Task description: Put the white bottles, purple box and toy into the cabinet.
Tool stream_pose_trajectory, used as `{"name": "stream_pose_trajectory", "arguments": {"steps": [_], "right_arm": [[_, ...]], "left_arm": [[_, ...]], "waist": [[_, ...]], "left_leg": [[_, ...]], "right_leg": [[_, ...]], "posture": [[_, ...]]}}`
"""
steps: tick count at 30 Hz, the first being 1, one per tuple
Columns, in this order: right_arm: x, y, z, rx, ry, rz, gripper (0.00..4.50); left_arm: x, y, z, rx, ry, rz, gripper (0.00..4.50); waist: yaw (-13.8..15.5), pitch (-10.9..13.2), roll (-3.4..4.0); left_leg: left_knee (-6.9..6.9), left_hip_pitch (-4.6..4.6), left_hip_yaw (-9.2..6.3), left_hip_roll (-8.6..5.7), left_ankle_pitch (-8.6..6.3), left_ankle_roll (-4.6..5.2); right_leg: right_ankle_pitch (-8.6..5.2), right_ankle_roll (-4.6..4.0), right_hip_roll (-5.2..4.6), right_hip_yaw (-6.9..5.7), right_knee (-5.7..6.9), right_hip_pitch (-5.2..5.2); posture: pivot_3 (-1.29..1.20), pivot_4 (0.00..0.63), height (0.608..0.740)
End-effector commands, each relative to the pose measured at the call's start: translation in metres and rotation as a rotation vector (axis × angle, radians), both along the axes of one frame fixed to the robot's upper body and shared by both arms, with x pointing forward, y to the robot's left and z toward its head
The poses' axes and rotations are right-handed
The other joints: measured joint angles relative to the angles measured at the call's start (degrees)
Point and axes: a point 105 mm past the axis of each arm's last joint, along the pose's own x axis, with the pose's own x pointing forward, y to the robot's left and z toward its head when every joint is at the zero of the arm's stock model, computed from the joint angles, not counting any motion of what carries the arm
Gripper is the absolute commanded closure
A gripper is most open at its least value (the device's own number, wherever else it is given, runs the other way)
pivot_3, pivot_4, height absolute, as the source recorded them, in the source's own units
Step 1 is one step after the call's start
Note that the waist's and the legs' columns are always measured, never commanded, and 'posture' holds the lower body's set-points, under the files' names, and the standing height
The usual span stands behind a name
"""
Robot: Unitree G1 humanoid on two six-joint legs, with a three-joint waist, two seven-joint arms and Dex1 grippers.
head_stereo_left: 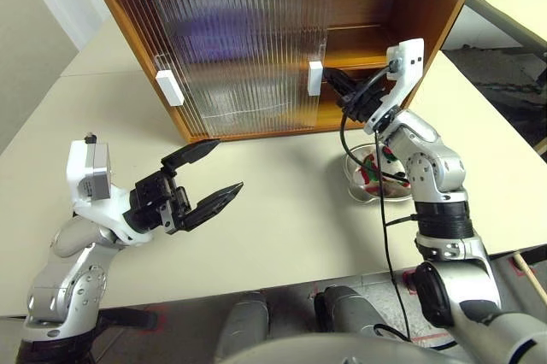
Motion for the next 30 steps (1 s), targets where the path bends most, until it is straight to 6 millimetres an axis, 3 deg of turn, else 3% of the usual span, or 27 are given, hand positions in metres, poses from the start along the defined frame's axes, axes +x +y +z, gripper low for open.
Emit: {"name": "stream_pose_trajectory", "arguments": {"steps": [1,12,19,30], "right_arm": [[-0.005,0.012,0.007,0.016,-0.011,0.040,4.47],[-0.009,0.023,0.010,0.035,-0.008,0.075,4.47],[-0.007,0.019,0.008,0.022,-0.004,0.061,4.47],[0.007,-0.040,-0.003,-0.104,-0.006,-0.048,4.47]], "left_arm": [[-0.001,0.004,-0.001,0.016,-0.001,0.012,0.00],[-0.001,0.004,-0.001,0.017,-0.001,0.015,0.00],[0.000,0.004,-0.001,0.016,-0.001,0.014,0.00],[0.002,0.002,0.001,0.021,-0.009,0.008,0.00]], "waist": [[0.0,0.0,0.00],[0.0,0.0,0.00],[0.0,0.0,-0.01],[0.4,0.1,-0.06]], "left_leg": [[0.00,0.00,0.00,0.01,0.00,0.00],[-0.05,-0.01,-0.01,0.03,-0.04,-0.07],[-0.10,-0.01,-0.01,0.03,-0.06,-0.11],[-0.04,-0.02,-0.02,0.04,-0.07,-0.12]], "right_leg": [[0.00,0.00,0.00,0.00,0.00,0.00],[-0.06,-0.11,0.01,0.00,0.01,-0.05],[-0.08,-0.15,0.11,0.00,0.02,-0.09],[-0.08,-0.15,0.09,0.03,0.01,-0.03]], "posture": [[0.02,0.073,0.740],[0.02,0.076,0.740],[0.02,0.077,0.740],[0.01,0.072,0.740]]}}
